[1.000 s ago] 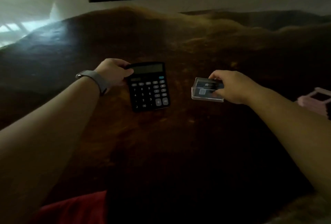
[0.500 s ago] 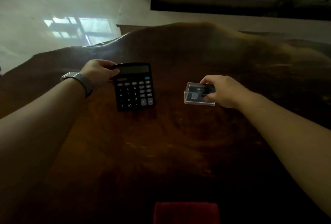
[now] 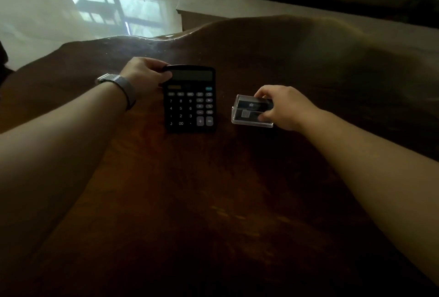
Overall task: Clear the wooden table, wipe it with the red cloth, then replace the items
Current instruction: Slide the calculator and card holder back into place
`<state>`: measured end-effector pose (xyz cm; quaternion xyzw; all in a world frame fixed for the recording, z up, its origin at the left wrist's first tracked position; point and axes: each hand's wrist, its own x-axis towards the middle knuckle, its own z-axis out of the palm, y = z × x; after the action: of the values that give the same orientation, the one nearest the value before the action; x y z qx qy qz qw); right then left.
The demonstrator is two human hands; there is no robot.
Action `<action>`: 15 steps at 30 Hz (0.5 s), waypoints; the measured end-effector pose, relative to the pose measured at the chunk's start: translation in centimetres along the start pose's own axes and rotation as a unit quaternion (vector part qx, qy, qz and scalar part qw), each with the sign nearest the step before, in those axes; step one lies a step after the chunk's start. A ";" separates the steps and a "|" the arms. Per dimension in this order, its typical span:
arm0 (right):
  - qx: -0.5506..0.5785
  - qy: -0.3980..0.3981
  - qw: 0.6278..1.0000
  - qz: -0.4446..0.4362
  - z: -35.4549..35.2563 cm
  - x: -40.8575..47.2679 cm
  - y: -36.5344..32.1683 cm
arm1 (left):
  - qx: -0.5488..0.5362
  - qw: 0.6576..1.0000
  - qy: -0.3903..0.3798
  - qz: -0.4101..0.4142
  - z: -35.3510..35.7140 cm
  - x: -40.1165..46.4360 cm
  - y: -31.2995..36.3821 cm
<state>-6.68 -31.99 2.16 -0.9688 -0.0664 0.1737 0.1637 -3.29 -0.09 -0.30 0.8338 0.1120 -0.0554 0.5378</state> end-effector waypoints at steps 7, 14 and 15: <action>-0.010 -0.013 1.000 -0.006 0.3 1.0 -0.7 | -0.020 1.000 -0.007 0.010 1.2 0.1 0.0; -0.017 -0.017 1.000 0.004 0.4 0.0 -0.1 | 0.081 0.996 0.036 0.017 2.5 -0.3 -0.3; -0.012 -0.009 1.000 0.002 0.4 -0.3 0.1 | 0.093 0.995 0.038 0.018 2.6 -0.6 -0.2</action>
<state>-7.14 -32.00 1.90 -0.9692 -0.0678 0.1821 0.1515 -3.80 -2.47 -1.40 0.8836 0.1118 -0.0242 0.4541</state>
